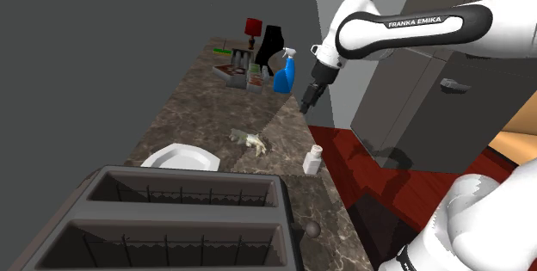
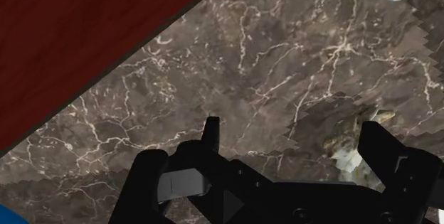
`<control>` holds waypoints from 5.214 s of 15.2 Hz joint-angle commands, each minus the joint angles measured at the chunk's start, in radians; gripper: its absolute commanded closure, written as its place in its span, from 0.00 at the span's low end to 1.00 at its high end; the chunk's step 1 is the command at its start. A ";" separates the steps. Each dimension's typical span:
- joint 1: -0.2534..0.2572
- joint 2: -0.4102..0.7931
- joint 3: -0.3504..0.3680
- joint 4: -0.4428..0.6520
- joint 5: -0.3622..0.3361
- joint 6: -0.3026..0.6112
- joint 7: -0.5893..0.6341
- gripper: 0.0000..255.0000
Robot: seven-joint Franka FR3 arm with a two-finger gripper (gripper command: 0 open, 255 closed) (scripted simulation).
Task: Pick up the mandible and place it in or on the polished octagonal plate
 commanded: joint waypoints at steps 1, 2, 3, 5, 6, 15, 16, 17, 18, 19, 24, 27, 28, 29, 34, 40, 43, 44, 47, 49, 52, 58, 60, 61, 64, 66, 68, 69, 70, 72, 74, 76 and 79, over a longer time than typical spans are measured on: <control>0.023 0.058 -0.002 0.024 0.029 0.043 -0.050 0.00; 0.034 0.089 -0.003 0.039 0.045 0.062 -0.076 0.00; 0.044 0.119 -0.002 0.055 0.061 0.079 -0.101 0.00; 0.063 0.180 0.000 0.090 0.093 0.111 -0.153 0.00; 0.072 0.210 0.002 0.108 0.110 0.125 -0.179 0.00; 0.111 0.399 0.035 0.216 0.211 0.218 -0.327 0.00; 0.112 0.407 0.036 0.212 0.214 0.229 -0.329 0.00; 0.113 0.415 0.037 0.208 0.217 0.241 -0.331 0.00; 0.114 0.423 0.038 0.205 0.221 0.252 -0.334 0.00; 0.115 0.431 0.040 0.202 0.224 0.263 -0.336 0.00; 0.115 0.436 0.041 0.200 0.226 0.270 -0.337 0.00; 0.115 0.436 0.041 0.200 0.226 0.270 -0.337 0.00; 0.115 0.436 0.041 0.200 0.226 0.270 -0.337 1.00; 0.115 0.436 0.041 0.200 0.226 0.270 -0.337 1.00; 0.115 0.436 0.041 0.200 0.226 0.270 -0.337 1.00; 0.190 0.470 0.053 0.301 -0.005 0.121 -0.145 0.00; 0.306 0.585 0.083 0.501 -0.240 -0.160 0.028 0.00; 0.312 0.588 0.080 0.506 -0.243 -0.166 0.030 0.00; 0.309 0.594 0.076 0.474 -0.245 -0.128 0.032 0.00; 0.307 0.599 0.075 0.454 -0.247 -0.102 0.033 0.00; 0.303 0.606 0.073 0.430 -0.249 -0.070 0.034 0.00; 0.303 0.607 0.073 0.430 -0.249 -0.070 0.034 0.00; 0.303 0.607 0.073 0.430 -0.249 -0.070 0.034 1.00; 0.303 0.607 0.073 0.430 -0.249 -0.070 0.034 1.00; 0.303 0.607 0.073 0.430 -0.249 -0.070 0.034 1.00; 0.303 0.607 0.073 0.430 -0.249 -0.070 0.034 1.00; 0.303 0.607 0.072 0.430 -0.249 -0.070 0.034 1.00; 0.303 0.607 0.073 0.430 -0.249 -0.070 0.034 1.00; 0.303 0.601 0.073 0.436 -0.248 -0.082 0.032 1.00; 0.304 0.591 0.073 0.450 -0.247 -0.105 0.028 1.00; 0.305 0.582 0.073 0.465 -0.246 -0.128 0.024 1.00; 0.305 0.574 0.073 0.480 -0.245 -0.152 0.019 1.00; 0.306 0.563 0.073 0.506 -0.244 -0.188 0.013 1.00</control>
